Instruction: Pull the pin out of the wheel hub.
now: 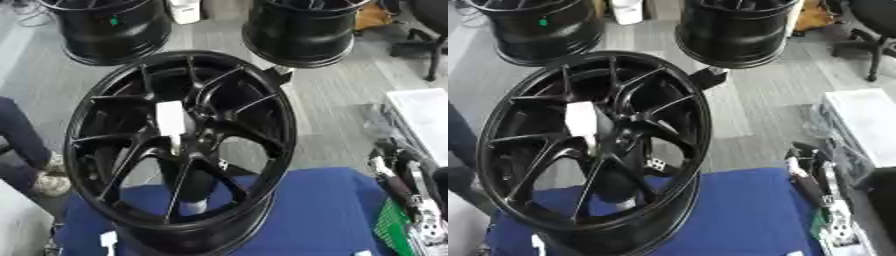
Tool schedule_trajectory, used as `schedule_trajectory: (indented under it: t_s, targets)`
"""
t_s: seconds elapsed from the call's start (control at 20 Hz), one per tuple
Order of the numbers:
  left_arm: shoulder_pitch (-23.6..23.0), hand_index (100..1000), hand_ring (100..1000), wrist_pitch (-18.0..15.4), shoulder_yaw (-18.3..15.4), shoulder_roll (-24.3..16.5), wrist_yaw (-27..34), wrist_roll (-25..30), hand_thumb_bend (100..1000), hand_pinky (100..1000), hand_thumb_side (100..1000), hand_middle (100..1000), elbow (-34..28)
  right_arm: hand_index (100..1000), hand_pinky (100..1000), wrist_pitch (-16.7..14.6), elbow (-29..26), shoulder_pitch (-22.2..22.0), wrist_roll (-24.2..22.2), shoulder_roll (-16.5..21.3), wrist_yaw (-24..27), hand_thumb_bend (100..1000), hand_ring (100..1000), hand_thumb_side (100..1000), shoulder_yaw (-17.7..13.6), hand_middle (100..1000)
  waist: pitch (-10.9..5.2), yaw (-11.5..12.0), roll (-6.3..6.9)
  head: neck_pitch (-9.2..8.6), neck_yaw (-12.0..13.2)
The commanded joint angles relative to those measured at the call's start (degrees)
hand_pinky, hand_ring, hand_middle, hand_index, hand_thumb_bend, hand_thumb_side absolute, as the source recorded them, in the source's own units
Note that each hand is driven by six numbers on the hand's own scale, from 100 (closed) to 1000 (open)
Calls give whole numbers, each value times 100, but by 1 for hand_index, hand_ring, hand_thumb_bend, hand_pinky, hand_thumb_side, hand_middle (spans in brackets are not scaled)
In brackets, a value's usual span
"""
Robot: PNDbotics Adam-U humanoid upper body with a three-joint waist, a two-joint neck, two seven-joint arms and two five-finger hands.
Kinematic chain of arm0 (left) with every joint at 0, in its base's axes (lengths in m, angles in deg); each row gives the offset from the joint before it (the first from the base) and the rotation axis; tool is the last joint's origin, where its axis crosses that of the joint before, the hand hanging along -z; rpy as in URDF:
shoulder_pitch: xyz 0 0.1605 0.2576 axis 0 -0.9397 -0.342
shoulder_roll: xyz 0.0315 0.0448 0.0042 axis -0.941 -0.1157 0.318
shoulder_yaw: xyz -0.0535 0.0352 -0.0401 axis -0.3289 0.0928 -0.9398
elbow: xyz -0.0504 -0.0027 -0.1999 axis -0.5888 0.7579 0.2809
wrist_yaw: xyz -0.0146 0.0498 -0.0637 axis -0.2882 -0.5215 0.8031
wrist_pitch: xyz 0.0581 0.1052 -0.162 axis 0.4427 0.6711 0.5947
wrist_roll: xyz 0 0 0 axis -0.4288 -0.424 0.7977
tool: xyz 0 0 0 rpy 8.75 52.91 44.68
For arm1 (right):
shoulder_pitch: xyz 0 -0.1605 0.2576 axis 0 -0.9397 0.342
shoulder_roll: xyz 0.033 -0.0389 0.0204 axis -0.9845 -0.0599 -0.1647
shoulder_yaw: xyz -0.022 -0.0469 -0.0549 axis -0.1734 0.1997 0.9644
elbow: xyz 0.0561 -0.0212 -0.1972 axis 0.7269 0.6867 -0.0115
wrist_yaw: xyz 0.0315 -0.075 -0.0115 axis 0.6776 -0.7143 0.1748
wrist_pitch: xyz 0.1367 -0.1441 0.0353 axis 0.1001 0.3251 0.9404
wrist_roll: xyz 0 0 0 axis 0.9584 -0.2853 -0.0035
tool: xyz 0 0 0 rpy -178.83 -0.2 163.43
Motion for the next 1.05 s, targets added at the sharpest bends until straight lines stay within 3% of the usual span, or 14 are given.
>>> schedule_trajectory:
  t_s: [0.05, 0.3, 0.5, 0.75, 1.05]
  targets:
    - [-299, 765, 701, 136, -339, 184, 528, -122, 644, 716, 589, 727, -1344, 784, 702, -9, -58, 57, 5, 58, 3, 100, 615, 572, -39, 604, -37, 33, 0, -11, -35]
    - [-1002, 736, 649, 584, -794, 1086, 855, -245, 612, 702, 604, 670, -3208, 784, 702, -11, -66, 73, 27, 42, 7, 100, 615, 569, -60, 604, -11, 120, -35, -11, -62]
    - [-1393, 719, 621, 1128, -963, 1972, 1014, -244, 612, 692, 608, 638, -4142, 784, 702, -8, -69, 78, 21, 22, 13, 100, 615, 568, -46, 604, 2, 201, -77, -11, -31]
    - [-1530, 705, 603, 1664, -929, 2358, 945, -265, 605, 683, 611, 615, -4406, 784, 702, -17, -71, 95, 6, 2, 22, 100, 615, 564, -34, 604, -3, 206, -106, -11, 58]
    - [-1578, 699, 596, 1797, -890, 2405, 965, -275, 599, 679, 609, 607, -4434, 784, 702, -16, -73, 98, -5, -2, 21, 100, 615, 563, -29, 604, 8, 207, -116, -11, 122]
